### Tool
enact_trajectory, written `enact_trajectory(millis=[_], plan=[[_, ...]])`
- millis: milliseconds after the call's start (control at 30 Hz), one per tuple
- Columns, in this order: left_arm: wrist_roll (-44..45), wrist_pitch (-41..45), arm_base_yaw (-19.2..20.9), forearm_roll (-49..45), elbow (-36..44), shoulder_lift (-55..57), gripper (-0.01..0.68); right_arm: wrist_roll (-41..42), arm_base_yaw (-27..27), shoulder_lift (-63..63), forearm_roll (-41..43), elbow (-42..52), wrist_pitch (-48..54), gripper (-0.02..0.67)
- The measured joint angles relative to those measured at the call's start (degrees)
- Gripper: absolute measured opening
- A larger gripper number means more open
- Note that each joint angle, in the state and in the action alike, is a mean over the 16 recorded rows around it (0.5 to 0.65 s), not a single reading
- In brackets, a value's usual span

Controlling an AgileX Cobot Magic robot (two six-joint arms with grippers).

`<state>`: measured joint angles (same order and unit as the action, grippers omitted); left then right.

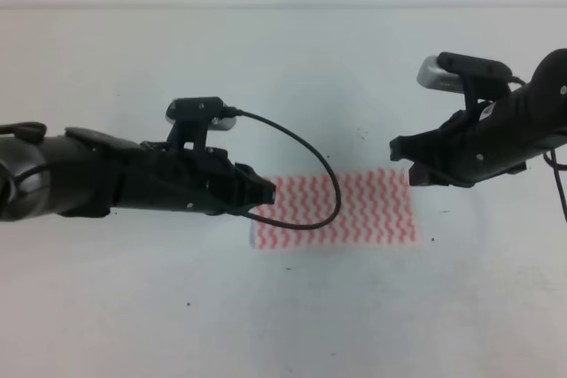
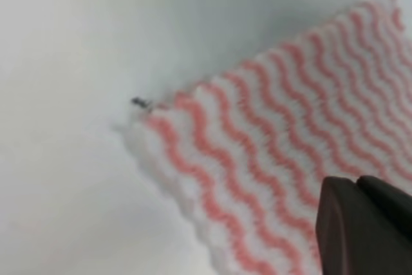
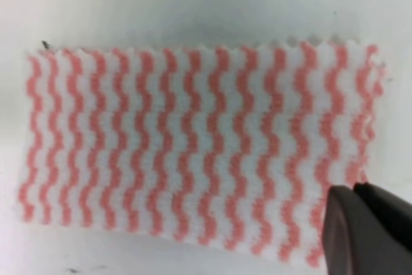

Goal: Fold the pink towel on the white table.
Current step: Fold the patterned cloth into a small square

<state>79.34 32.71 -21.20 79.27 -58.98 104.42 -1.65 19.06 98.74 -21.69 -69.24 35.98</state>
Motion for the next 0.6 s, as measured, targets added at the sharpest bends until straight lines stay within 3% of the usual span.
enact_trajectory(millis=[300,600], plan=[[3.5,-0.1,0.1,5.0,0.0,4.5,-0.002,-0.3,-0.6,1.5,-1.7,1.0,-2.5,0.014],[5.5,-0.4,0.1,7.8,0.0,7.0,-0.002,-0.3,-0.9,1.9,-2.9,1.0,-3.4,0.118]])
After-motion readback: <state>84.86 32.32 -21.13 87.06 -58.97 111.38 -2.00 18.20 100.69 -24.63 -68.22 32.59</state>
